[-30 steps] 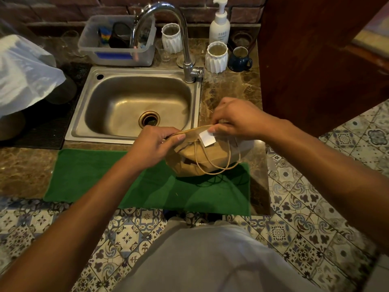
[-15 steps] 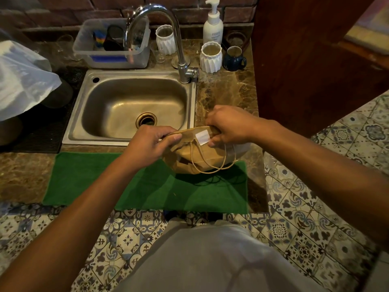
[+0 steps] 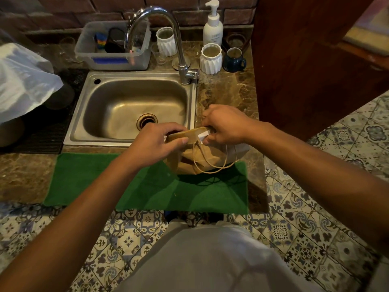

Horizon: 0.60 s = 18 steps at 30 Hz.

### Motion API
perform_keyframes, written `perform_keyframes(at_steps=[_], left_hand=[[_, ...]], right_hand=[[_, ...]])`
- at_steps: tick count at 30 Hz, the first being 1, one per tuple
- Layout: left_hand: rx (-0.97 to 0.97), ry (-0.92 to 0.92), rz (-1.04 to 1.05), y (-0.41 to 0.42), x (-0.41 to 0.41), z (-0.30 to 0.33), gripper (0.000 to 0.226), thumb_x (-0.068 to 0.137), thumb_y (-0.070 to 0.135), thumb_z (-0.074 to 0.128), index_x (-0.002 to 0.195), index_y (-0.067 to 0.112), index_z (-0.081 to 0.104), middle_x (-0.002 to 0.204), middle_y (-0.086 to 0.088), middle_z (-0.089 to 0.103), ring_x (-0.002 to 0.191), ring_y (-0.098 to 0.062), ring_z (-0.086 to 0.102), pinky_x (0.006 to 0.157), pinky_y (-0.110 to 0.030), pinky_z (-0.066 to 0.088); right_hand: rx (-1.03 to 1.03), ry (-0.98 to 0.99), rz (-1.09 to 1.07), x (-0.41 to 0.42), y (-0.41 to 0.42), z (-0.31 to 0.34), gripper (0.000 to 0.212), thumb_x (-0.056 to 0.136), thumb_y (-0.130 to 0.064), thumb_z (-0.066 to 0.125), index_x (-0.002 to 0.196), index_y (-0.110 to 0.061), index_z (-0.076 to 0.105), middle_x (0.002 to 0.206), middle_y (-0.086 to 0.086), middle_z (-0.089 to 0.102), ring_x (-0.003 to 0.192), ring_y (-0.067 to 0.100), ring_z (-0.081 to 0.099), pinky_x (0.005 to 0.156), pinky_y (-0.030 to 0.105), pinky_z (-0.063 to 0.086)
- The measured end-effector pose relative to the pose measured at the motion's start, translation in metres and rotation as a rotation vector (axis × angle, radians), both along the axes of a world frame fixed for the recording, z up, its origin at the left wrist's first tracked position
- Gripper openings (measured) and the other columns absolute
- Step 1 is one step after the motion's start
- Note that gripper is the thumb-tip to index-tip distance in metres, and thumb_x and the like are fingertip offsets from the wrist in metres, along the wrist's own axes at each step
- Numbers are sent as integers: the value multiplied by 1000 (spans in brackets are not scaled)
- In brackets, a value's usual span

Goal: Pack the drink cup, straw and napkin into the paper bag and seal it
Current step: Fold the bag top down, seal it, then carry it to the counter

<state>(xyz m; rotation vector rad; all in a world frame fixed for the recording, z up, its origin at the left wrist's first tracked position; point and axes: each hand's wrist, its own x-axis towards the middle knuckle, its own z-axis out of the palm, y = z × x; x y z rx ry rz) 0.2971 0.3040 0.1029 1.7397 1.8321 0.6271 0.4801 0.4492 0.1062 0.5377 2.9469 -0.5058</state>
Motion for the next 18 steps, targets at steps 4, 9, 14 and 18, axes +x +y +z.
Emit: perform_keyframes(at_steps=[4,9,14,18], left_hand=[[5,229,-50,20,16,3,41,88,49,70,123,27,70,108,3,76,95,-16,68,79,-34,53],[-49,371,-44,37,22,1,25,92,43,65,102,22,73,80,1,69,75,-20,60,62,-33,43],[-55,347,-66,40,17,1,23,92,42,65,94,20,74,72,4,63,67,-18,55,60,-33,38],[-68,333,-63,41,15,0,23,91,41,67,92,19,73,72,2,64,68,-20,55,61,-36,45]], right_hand=[[-27,5,-16,-5,-5,0,33,84,-44,74,104,-18,74,88,-7,51,98,21,54,74,37,46],[25,-18,-42,3,4,-2,31,86,-45,72,104,-20,73,91,-4,50,100,22,53,73,33,35],[23,-25,-52,5,8,-5,28,86,-47,71,95,-20,71,89,-7,49,97,19,51,73,33,37],[19,1,-35,2,5,-4,32,86,-48,71,102,-20,70,91,-6,48,93,15,44,74,32,33]])
